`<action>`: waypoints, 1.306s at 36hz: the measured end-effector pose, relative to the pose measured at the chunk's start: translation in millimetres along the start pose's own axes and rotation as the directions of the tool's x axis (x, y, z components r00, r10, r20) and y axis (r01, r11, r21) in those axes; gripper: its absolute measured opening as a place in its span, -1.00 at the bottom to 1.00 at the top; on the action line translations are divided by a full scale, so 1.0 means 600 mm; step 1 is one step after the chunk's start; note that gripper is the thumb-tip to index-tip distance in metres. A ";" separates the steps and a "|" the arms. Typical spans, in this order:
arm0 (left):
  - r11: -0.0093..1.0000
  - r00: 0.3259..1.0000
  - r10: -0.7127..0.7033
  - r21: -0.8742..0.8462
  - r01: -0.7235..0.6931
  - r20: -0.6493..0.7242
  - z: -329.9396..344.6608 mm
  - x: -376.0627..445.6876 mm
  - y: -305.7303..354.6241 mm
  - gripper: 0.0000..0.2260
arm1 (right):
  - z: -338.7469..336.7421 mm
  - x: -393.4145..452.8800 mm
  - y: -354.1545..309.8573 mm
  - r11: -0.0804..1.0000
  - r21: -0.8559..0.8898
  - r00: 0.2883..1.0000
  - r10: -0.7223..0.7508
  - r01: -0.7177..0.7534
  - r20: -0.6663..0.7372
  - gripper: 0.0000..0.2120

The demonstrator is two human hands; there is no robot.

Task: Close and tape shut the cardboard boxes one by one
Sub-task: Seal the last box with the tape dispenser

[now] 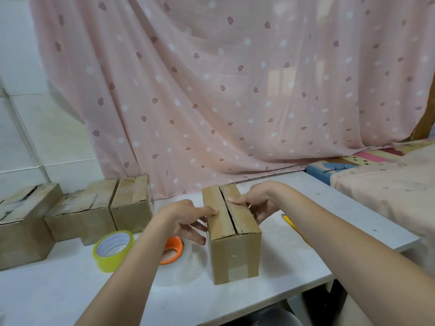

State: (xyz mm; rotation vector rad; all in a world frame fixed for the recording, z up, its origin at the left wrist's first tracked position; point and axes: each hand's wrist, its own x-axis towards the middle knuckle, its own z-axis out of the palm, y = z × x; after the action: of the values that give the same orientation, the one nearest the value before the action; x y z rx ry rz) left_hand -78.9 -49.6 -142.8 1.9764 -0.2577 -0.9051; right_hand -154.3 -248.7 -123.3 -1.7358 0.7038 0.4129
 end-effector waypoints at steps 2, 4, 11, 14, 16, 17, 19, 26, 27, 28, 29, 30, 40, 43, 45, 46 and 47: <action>1.000 1.000 0.010 -0.028 -0.011 -0.016 0.005 0.002 -0.003 -0.51 | 0.003 0.002 0.000 1.000 0.014 1.000 0.003 -0.003 0.010 -0.59; 0.998 0.999 0.025 -0.059 -0.027 -0.032 0.010 0.006 -0.005 -0.47 | 0.006 0.002 0.000 1.000 0.019 1.000 -0.004 0.003 0.022 -0.65; 0.999 0.994 0.034 0.006 -0.034 -0.105 0.030 0.013 0.010 -0.53 | 0.016 -0.008 0.000 1.000 0.011 1.000 -0.023 0.023 -0.006 -0.71; 0.999 0.991 0.046 0.032 -0.042 -0.125 0.029 0.010 0.007 -0.52 | 0.023 -0.015 0.002 0.999 -0.002 0.998 -0.043 0.043 -0.053 -0.72; 0.999 0.992 0.044 0.028 -0.041 -0.115 0.024 0.006 0.002 -0.51 | 0.027 -0.014 0.003 0.998 -0.032 0.995 -0.054 0.052 -0.078 -0.71; 0.999 0.994 0.040 0.022 -0.038 -0.100 0.022 0.003 0.000 -0.50 | 0.027 -0.013 0.003 0.998 -0.047 0.995 -0.055 0.052 -0.087 -0.70; 0.999 0.997 0.035 0.003 -0.035 -0.073 0.018 -0.001 -0.006 -0.49 | 0.028 -0.012 0.004 0.996 -0.087 0.994 -0.046 0.037 -0.103 -0.66; 0.985 0.988 0.083 0.161 -0.062 -0.128 0.015 -0.008 -0.011 -0.41 | 0.037 -0.019 0.001 0.974 -0.221 0.981 -0.091 0.051 -0.174 -0.55; 0.975 0.984 0.102 0.209 -0.071 -0.144 0.012 -0.010 -0.011 -0.41 | 0.040 -0.020 -0.001 0.962 -0.263 0.965 -0.136 0.074 -0.226 -0.51; 0.965 0.979 0.128 0.248 -0.086 -0.159 0.005 -0.011 -0.011 -0.42 | 0.043 -0.021 -0.001 0.942 -0.321 0.937 -0.200 0.102 -0.288 -0.51; 0.953 0.972 0.160 0.284 -0.106 -0.173 -0.003 -0.013 -0.011 -0.45 | 0.049 -0.024 0.000 0.907 -0.399 0.896 -0.281 0.132 -0.343 -0.54; 0.939 0.962 0.193 0.322 -0.124 -0.192 -0.013 -0.015 -0.012 -0.51 | 0.055 -0.028 0.003 0.859 -0.486 0.845 -0.374 0.160 -0.382 -0.58; 0.416 0.954 0.080 0.880 0.230 -0.288 -0.055 -0.032 -0.074 -0.54 | 0.132 -0.055 0.059 0.343 -0.893 0.628 -0.773 0.291 -0.092 -0.66; 0.399 0.938 0.097 0.876 0.271 -0.334 -0.056 -0.012 -0.094 -0.55 | 0.138 -0.048 0.069 0.360 -0.895 0.680 -0.727 0.263 -0.092 -0.51; 0.430 0.920 0.105 0.851 0.301 -0.379 -0.064 0.002 -0.106 -0.58 | 0.139 -0.046 0.072 0.359 -0.893 0.675 -0.732 0.270 -0.090 -0.48; 0.444 0.915 0.103 0.842 0.308 -0.389 -0.068 0.007 -0.111 -0.61 | 0.139 -0.047 0.073 0.357 -0.896 0.675 -0.732 0.266 -0.091 -0.47; 0.455 0.914 0.097 0.834 0.312 -0.395 -0.072 0.013 -0.117 -0.67 | 0.138 -0.047 0.073 0.354 -0.898 0.675 -0.732 0.260 -0.092 -0.47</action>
State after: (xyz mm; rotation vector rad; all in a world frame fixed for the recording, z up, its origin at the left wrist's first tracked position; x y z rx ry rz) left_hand -55.5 14.1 -190.2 3.1643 -0.4336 -0.3927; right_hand -196.9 -169.8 -162.0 -2.9621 0.1830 -0.2584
